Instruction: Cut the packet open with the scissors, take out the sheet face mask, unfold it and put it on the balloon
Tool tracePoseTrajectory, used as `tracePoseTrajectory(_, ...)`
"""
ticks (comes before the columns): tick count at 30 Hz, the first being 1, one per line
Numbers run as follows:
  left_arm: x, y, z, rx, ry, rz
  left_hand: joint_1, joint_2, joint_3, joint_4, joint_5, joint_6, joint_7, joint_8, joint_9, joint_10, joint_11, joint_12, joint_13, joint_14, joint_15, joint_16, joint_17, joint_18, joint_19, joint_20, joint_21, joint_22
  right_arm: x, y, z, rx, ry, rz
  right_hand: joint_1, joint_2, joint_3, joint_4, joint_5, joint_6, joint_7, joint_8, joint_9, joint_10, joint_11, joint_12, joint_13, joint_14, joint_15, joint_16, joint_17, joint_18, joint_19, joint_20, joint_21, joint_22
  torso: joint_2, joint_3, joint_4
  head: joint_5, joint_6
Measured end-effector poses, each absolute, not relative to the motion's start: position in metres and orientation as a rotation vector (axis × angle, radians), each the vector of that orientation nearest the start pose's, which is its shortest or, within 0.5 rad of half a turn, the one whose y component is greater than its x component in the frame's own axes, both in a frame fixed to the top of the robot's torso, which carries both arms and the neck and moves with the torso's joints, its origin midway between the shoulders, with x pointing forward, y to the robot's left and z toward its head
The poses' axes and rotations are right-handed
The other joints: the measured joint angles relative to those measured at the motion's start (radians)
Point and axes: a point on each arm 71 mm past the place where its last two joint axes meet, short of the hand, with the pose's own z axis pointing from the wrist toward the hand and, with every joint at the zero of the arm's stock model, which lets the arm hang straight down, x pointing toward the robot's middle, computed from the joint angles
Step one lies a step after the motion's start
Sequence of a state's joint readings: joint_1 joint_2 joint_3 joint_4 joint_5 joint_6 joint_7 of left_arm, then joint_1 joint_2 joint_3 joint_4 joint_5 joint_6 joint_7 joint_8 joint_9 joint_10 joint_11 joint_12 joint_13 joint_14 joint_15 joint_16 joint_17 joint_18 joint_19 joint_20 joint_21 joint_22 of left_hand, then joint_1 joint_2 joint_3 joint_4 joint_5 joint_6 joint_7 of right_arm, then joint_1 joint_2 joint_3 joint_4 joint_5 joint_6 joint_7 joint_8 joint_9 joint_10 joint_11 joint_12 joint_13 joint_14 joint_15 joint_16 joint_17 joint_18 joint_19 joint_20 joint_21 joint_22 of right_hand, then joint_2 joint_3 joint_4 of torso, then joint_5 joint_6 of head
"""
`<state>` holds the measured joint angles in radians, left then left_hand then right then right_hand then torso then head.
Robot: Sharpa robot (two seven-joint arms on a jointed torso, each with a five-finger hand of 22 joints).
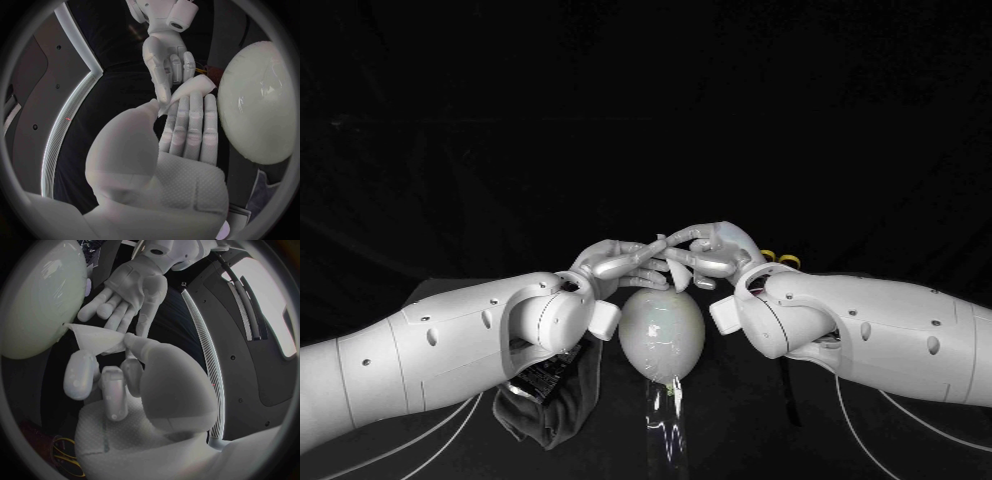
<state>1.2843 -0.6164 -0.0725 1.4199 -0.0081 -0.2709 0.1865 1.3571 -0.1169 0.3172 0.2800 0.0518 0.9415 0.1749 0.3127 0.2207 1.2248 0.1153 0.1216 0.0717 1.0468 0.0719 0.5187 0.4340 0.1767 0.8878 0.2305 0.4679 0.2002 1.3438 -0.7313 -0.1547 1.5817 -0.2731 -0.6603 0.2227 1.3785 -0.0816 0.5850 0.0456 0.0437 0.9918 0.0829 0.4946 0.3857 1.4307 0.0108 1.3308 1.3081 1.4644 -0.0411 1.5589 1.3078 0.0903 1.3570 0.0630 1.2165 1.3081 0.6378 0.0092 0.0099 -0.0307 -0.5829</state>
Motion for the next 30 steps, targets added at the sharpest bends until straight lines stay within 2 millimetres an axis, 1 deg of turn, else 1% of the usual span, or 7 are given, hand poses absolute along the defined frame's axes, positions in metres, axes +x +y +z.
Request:
tracePoseTrajectory(8,0.5095,0.1179,-0.1657,-1.079,1.673,-1.587,0.067,0.040,0.041,-0.018,0.000,0.012,-0.012,-0.003,0.001,0.012,-0.012,-0.006,0.000,-0.004,-0.004,0.000,0.007,0.000,-0.004,0.004,-0.002,-0.001,0.4890,-0.1522,-0.1467,0.831,1.461,1.246,0.000,0.000,0.003,-0.003,-0.002,0.000,0.002,-0.003,0.000,0.000,0.000,0.000,0.000,0.000,0.000,0.004,0.000,0.000,0.000,0.000,0.000,0.000,0.000,-0.0002,0.0003,0.000,0.001)
tracePoseTrajectory(9,0.5096,0.1180,-0.1657,-1.080,1.672,-1.588,0.087,0.048,0.055,-0.027,0.000,0.017,-0.016,-0.003,0.001,0.016,-0.016,-0.010,0.000,-0.007,-0.007,-0.001,0.008,0.000,-0.004,0.004,-0.002,-0.001,0.4890,-0.1522,-0.1467,0.831,1.461,1.247,0.000,0.000,0.003,-0.003,-0.002,0.001,0.003,-0.004,0.000,0.000,0.000,0.000,0.000,0.000,0.000,0.004,0.000,0.000,0.000,0.000,0.000,0.000,0.000,-0.0002,0.0003,0.000,0.001)
tracePoseTrajectory(12,0.5099,0.1187,-0.1656,-1.081,1.667,-1.589,0.117,0.056,0.075,-0.046,0.000,0.022,-0.017,-0.004,0.005,0.023,-0.016,-0.011,-0.001,-0.007,-0.007,-0.004,0.010,-0.007,-0.004,0.004,-0.002,-0.001,0.4891,-0.1527,-0.1468,0.831,1.462,1.246,0.000,0.000,0.003,-0.003,-0.002,0.001,0.003,-0.005,0.000,0.000,0.000,0.004,-0.001,0.000,0.000,0.004,0.000,0.000,0.000,0.000,0.000,0.000,0.000,-0.0001,0.0003,-0.001,0.001)
tracePoseTrajectory(16,0.5103,0.1194,-0.1655,-1.083,1.663,-1.589,0.145,0.065,0.095,-0.067,0.000,0.027,-0.019,0.004,0.010,0.030,-0.016,-0.015,-0.002,-0.007,-0.007,-0.005,0.011,-0.007,-0.007,0.000,-0.001,0.002,0.4890,-0.1529,-0.1469,0.831,1.463,1.247,-0.002,-0.002,0.003,-0.003,-0.001,0.001,0.003,-0.003,0.000,0.000,0.000,0.004,-0.001,0.000,0.000,0.004,0.000,0.000,0.000,0.000,0.000,-0.001,0.000,0.0004,0.0003,-0.001,0.001)
tracePoseTrajectory(24,0.5107,0.1194,-0.1653,-1.083,1.657,-1.591,0.160,0.066,0.118,-0.092,-0.002,0.040,-0.026,0.018,0.022,0.048,-0.019,-0.018,-0.002,-0.007,-0.008,-0.009,0.014,-0.008,-0.011,-0.003,0.022,0.016,0.4882,-0.1530,-0.1470,0.831,1.469,1.250,-0.003,-0.003,0.006,0.000,0.003,0.000,0.004,0.001,0.001,0.000,0.000,0.004,0.000,0.000,0.000,0.004,-0.001,-0.006,0.004,-0.004,0.000,-0.001,0.000,0.0006,-0.0002,0.001,0.000)
tracePoseTrajectory(27,0.5109,0.1194,-0.1652,-1.083,1.655,-1.591,0.162,0.067,0.123,-0.110,-0.003,0.049,-0.027,0.026,0.024,0.059,-0.015,-0.018,-0.002,0.003,-0.017,-0.009,0.016,-0.008,-0.011,-0.004,0.039,0.026,0.4882,-0.1530,-0.1471,0.832,1.472,1.250,-0.003,-0.003,0.006,0.000,0.003,0.003,0.001,0.000,0.000,0.000,0.000,0.004,0.000,0.000,0.000,0.004,-0.001,-0.006,0.004,-0.004,0.000,0.000,0.000,0.0006,-0.0002,0.001,-0.001)
tracePoseTrajectory(30,0.5112,0.1196,-0.1652,-1.084,1.651,-1.589,0.162,0.067,0.133,-0.128,-0.006,0.055,-0.034,0.038,0.024,0.079,-0.024,-0.018,-0.002,0.021,-0.027,-0.009,0.022,-0.008,-0.020,-0.012,0.071,0.047,0.4882,-0.1529,-0.1472,0.833,1.474,1.250,-0.003,-0.003,0.006,0.000,0.003,0.003,0.001,0.000,0.001,0.000,0.000,0.004,0.000,0.000,0.000,0.003,0.000,-0.006,0.004,-0.004,0.000,0.000,0.000,0.0006,-0.0002,0.001,-0.002)
